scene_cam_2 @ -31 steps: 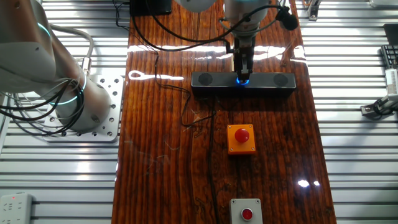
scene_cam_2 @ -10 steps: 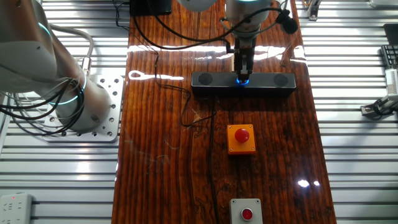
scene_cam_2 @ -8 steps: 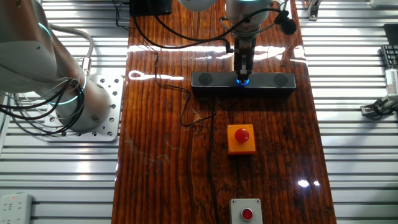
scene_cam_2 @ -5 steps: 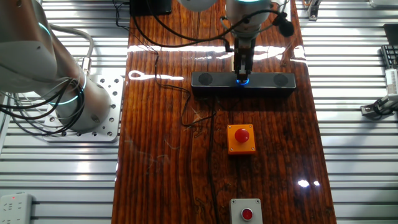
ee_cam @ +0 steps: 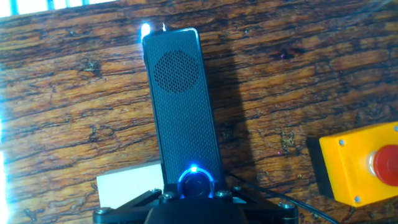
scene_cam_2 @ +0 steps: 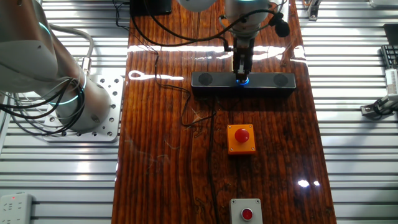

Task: Turn the knob to decrease the volume of the speaker

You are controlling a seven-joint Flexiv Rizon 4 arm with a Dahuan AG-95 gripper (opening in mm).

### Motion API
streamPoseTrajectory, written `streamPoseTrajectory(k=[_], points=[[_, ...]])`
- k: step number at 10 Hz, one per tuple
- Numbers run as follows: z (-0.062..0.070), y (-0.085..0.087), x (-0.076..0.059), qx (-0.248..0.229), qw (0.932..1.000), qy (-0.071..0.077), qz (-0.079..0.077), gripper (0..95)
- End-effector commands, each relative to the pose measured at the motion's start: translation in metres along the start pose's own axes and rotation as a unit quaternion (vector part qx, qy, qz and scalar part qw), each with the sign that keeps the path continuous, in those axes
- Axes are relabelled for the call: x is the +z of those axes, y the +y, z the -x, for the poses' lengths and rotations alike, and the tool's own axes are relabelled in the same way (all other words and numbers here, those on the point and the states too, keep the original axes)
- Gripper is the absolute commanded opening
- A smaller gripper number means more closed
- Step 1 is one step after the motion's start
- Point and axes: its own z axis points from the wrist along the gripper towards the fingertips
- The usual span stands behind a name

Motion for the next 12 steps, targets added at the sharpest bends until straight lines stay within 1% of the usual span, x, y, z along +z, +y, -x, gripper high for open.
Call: streamPoseTrajectory(k=[1, 3, 4, 5, 6, 7, 8, 10, 11, 12], points=[[0.0003, -0.0002, 0.0, 0.008, 1.0, -0.002, 0.0, 0.0], [0.0003, -0.0003, 0.0, 0.009, 1.0, -0.001, -0.001, 0.0], [0.0003, -0.0003, 0.0, 0.003, 1.0, 0.001, 0.003, 0.0], [0.0003, -0.0003, 0.0, -0.014, 0.9998, 0.002, 0.012, 0.0], [0.0003, -0.0002, 0.0, -0.034, 0.9993, 0.005, 0.016, 0.0], [0.0002, -0.0002, 0.0, -0.062, 0.998, 0.005, 0.016, 0.0], [0.0002, -0.0002, 0.0, -0.084, 0.9964, 0.006, 0.011, 0.0], [0.0002, -0.0002, 0.0, -0.119, 0.9929, 0.005, 0.008, 0.0], [0.0002, -0.0002, 0.0, -0.127, 0.9918, 0.004, 0.008, 0.0], [0.0002, -0.0002, -0.0001, -0.159, 0.9873, 0.004, -0.001, 0.0]])
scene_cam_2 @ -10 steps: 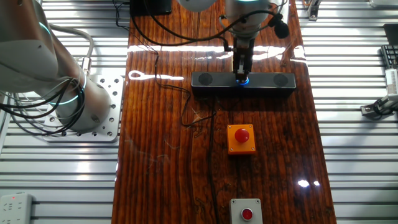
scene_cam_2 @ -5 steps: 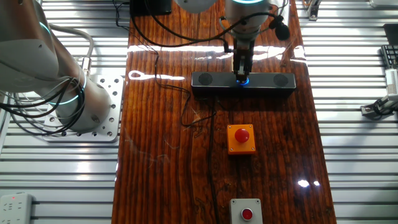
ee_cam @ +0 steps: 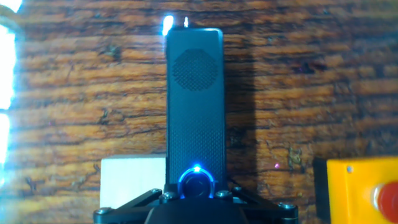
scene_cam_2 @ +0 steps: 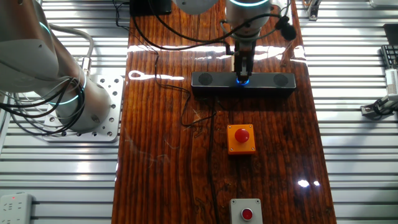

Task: Turn the knob to decrease the volume of the speaker

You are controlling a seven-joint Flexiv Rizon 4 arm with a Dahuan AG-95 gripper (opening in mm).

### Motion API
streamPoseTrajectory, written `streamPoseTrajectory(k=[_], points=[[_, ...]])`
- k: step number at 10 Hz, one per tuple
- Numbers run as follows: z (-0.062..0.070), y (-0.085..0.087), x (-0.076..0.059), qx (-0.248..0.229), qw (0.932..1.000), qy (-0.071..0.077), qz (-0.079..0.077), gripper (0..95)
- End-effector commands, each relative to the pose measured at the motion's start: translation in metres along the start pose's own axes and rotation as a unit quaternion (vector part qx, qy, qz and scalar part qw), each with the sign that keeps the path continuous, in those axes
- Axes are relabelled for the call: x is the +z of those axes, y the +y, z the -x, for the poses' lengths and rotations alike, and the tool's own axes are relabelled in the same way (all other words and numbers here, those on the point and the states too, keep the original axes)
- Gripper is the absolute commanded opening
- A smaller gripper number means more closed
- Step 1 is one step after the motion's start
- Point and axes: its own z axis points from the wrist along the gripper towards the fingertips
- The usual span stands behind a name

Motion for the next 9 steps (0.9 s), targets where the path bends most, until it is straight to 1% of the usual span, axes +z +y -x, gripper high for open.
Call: streamPoseTrajectory(k=[1, 6, 9], points=[[-0.0003, 0.0005, 0.0, -0.064, 0.9978, 0.001, -0.013, 0.0], [-0.0003, 0.0005, 0.0, -0.116, 0.9932, 0.001, -0.01, 0.0], [-0.0003, 0.0005, 0.0, -0.151, 0.9885, 0.003, -0.011, 0.0]])
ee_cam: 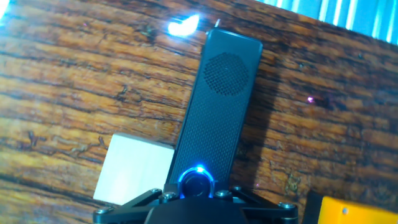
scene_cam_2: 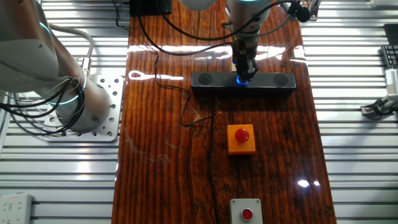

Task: Turn the knob to decrease the volume of the speaker

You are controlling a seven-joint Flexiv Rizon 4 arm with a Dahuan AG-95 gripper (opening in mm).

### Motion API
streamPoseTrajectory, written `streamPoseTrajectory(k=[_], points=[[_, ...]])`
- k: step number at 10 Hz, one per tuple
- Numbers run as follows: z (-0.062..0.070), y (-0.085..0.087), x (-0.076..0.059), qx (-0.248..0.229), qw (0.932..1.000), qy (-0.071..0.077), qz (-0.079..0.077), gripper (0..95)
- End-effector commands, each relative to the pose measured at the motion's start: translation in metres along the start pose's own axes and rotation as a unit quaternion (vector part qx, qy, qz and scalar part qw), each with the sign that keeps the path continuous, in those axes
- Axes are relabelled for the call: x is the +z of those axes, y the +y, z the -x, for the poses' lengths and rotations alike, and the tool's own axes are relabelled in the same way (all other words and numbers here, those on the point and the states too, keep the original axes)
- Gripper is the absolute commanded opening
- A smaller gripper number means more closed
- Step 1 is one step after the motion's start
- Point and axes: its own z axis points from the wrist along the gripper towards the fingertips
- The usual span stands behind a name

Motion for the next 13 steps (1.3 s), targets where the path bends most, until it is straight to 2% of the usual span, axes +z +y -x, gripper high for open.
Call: streamPoseTrajectory(k=[1, 6, 8, 13], points=[[0.0, 0.0007, 0.0001, -0.028, 0.9996, 0.003, -0.002, 0.0], [0.0, 0.0007, 0.0002, -0.097, 0.9953, 0.005, -0.005, 0.0], [0.0, 0.0007, 0.0002, -0.134, 0.991, 0.007, -0.01, 0.0], [0.0, 0.0007, 0.0002, -0.202, 0.9794, 0.003, -0.005, 0.0]])
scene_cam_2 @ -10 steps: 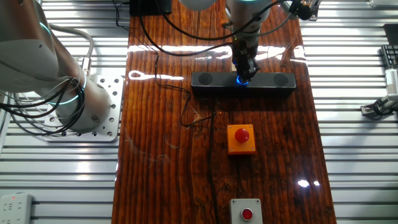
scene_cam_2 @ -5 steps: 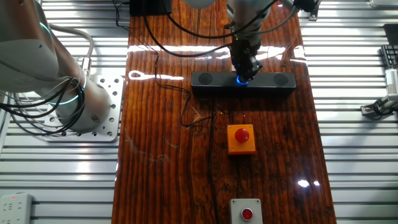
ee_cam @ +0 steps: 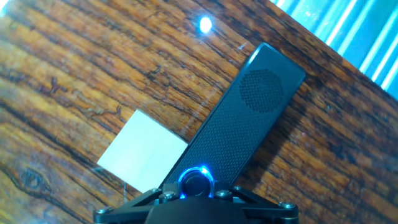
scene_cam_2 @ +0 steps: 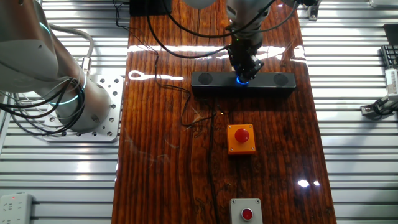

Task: Turn the knob to decrease the volume of the speaker

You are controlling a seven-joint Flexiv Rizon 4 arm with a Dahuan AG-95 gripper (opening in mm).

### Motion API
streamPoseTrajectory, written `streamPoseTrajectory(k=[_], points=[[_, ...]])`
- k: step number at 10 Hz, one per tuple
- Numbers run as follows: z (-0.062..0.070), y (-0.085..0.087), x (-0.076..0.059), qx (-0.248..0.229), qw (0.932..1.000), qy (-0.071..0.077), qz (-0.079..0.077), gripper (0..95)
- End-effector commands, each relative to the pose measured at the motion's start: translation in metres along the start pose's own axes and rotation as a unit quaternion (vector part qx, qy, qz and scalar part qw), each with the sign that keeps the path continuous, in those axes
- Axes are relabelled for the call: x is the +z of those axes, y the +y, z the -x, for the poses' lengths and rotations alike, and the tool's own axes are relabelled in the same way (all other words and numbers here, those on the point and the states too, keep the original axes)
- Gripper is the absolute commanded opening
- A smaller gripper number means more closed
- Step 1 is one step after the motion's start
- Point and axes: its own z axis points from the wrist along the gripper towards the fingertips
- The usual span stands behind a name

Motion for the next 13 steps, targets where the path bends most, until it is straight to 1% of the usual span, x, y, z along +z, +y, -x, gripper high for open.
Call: streamPoseTrajectory(k=[1, 3, 6, 9, 13], points=[[-0.0002, 0.0011, 0.0005, -0.041, 0.9992, -0.002, 0.001, 0.0], [-0.0002, 0.0011, 0.0005, -0.077, 0.997, -0.005, -0.002, 0.0], [-0.0002, 0.0011, 0.0005, -0.131, 0.9914, -0.004, -0.005, 0.0], [-0.0001, 0.0011, 0.0005, -0.162, 0.9868, -0.005, -0.006, 0.0], [-0.0001, 0.001, 0.0005, -0.217, 0.9761, -0.007, -0.011, 0.0]])
